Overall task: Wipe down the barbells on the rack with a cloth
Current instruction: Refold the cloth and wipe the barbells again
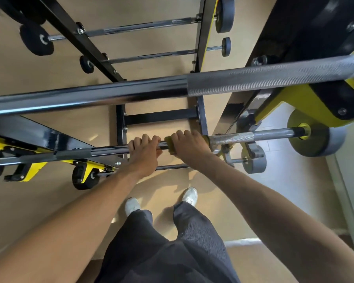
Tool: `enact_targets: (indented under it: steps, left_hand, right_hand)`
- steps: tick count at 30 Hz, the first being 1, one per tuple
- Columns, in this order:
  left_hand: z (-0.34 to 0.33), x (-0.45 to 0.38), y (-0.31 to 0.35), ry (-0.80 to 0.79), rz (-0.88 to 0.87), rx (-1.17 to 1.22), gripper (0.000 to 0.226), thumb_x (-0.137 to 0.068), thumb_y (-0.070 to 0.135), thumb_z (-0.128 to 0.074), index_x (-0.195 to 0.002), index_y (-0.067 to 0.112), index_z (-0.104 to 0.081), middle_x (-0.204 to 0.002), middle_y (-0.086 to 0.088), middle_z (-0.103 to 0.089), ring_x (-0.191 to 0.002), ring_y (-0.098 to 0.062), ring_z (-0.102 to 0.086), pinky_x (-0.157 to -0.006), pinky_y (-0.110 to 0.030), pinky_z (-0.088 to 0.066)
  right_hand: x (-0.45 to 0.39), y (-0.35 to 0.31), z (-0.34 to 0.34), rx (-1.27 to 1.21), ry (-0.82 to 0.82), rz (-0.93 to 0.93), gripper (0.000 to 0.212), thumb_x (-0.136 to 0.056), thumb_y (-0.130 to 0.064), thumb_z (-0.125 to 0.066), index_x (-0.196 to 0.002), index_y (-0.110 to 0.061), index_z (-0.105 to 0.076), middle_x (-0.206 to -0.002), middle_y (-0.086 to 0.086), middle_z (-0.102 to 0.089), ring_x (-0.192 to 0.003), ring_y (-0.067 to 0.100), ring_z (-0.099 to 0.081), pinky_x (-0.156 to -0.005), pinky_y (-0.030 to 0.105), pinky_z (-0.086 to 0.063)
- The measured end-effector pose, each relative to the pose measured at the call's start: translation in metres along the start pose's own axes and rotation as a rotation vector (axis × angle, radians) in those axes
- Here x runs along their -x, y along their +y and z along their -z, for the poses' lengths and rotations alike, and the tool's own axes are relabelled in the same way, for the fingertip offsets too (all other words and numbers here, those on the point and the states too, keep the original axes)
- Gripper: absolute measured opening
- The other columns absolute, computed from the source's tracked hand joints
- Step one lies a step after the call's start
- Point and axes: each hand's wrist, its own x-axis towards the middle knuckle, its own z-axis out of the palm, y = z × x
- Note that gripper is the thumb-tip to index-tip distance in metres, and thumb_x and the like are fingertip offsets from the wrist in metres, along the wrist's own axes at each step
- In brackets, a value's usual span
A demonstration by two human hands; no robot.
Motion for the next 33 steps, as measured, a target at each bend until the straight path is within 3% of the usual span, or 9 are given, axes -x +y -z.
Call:
enact_targets:
  steps: [6, 11, 13, 15, 17, 24, 27, 30, 33]
  left_hand:
    - [0.001, 0.0, -0.006, 0.023, -0.048, 0.017, 0.025, -0.103, 0.033, -0.041, -0.126, 0.024, -0.04, -0.113, 0.0, -0.04, -0.098, -0.017, -0.028, -0.092, -0.038, -0.025]
    - [0.001, -0.001, -0.017, -0.006, -0.137, 0.087, 0.028, -0.103, 0.033, -0.041, -0.127, 0.02, -0.043, -0.122, -0.003, -0.044, -0.113, -0.023, -0.038, -0.103, -0.04, -0.026]
    - [0.001, 0.003, -0.027, -0.013, -0.206, 0.22, 0.039, -0.101, 0.026, -0.048, -0.139, 0.019, -0.041, -0.133, -0.006, -0.044, -0.125, -0.026, -0.038, -0.11, -0.04, -0.024]
    - [0.004, 0.017, -0.04, 0.071, -0.281, 0.439, 0.049, -0.095, 0.011, -0.057, -0.142, 0.013, -0.042, -0.139, -0.009, -0.044, -0.131, -0.027, -0.039, -0.114, -0.039, -0.028]
    - [0.009, 0.041, -0.055, 0.16, -0.32, 0.622, 0.054, -0.088, -0.002, -0.058, -0.138, 0.011, -0.046, -0.138, -0.008, -0.046, -0.131, -0.023, -0.041, -0.114, -0.035, -0.033]
    - [0.031, 0.102, -0.119, -0.006, -0.291, 0.85, 0.034, -0.094, 0.021, -0.064, -0.127, 0.017, -0.057, -0.115, 0.001, -0.057, -0.106, -0.014, -0.057, -0.096, -0.023, -0.048]
    - [0.034, 0.114, -0.152, 0.014, -0.192, 0.846, 0.028, -0.091, 0.022, -0.068, -0.117, 0.016, -0.06, -0.104, 0.005, -0.063, -0.1, -0.018, -0.065, -0.09, -0.024, -0.053]
    - [0.037, 0.12, -0.184, 0.076, -0.124, 0.935, 0.051, -0.085, 0.03, -0.075, -0.127, 0.02, -0.049, -0.112, 0.004, -0.068, -0.101, -0.014, -0.066, -0.089, -0.029, -0.055]
    - [0.043, 0.12, -0.211, 0.203, -0.115, 0.864, 0.035, -0.085, 0.032, -0.075, -0.112, 0.017, -0.06, -0.101, 0.006, -0.059, -0.089, -0.012, -0.063, -0.081, -0.025, -0.055]
  right_hand:
    - [0.014, -0.005, -0.018, -0.097, 0.163, -0.022, 0.053, -0.091, -0.027, -0.065, -0.139, -0.016, -0.043, -0.131, 0.005, -0.057, -0.118, 0.024, -0.053, -0.106, 0.041, -0.038]
    - [0.034, -0.032, -0.032, -0.541, 0.386, -0.201, 0.049, -0.092, -0.016, -0.066, -0.139, -0.021, -0.052, -0.142, -0.003, -0.051, -0.137, 0.016, -0.04, -0.118, 0.035, -0.026]
    - [0.047, -0.053, -0.026, -0.788, 0.366, -0.28, 0.04, -0.095, -0.016, -0.061, -0.134, -0.026, -0.055, -0.141, -0.008, -0.051, -0.134, 0.009, -0.044, -0.113, 0.029, -0.034]
    - [0.054, -0.082, -0.012, -1.156, 0.292, -0.46, 0.022, -0.101, -0.026, -0.05, -0.12, -0.035, -0.057, -0.123, -0.007, -0.062, -0.112, 0.007, -0.06, -0.092, 0.028, -0.053]
    - [0.051, -0.113, 0.0, -1.366, 0.286, -0.663, 0.017, -0.102, -0.04, -0.044, -0.11, -0.032, -0.056, -0.103, -0.009, -0.065, -0.093, 0.01, -0.065, -0.074, 0.026, -0.054]
    - [-0.001, -0.21, 0.023, -2.052, 0.34, -0.947, 0.015, -0.102, -0.026, -0.05, -0.105, -0.016, -0.061, -0.095, 0.005, -0.071, -0.095, 0.019, -0.066, -0.085, 0.034, -0.051]
    - [-0.022, -0.243, 0.027, -2.111, 0.282, -0.923, 0.022, -0.102, -0.025, -0.049, -0.109, -0.009, -0.062, -0.1, 0.013, -0.072, -0.105, 0.027, -0.066, -0.091, 0.037, -0.051]
    - [-0.036, -0.27, 0.033, -2.05, 0.209, -0.836, 0.023, -0.102, -0.026, -0.049, -0.112, -0.011, -0.063, -0.102, 0.009, -0.071, -0.108, 0.025, -0.064, -0.099, 0.041, -0.047]
    - [-0.049, -0.291, 0.042, -1.909, 0.234, -0.769, 0.019, -0.101, -0.027, -0.051, -0.112, -0.015, -0.062, -0.1, 0.003, -0.07, -0.104, 0.019, -0.063, -0.094, 0.035, -0.048]
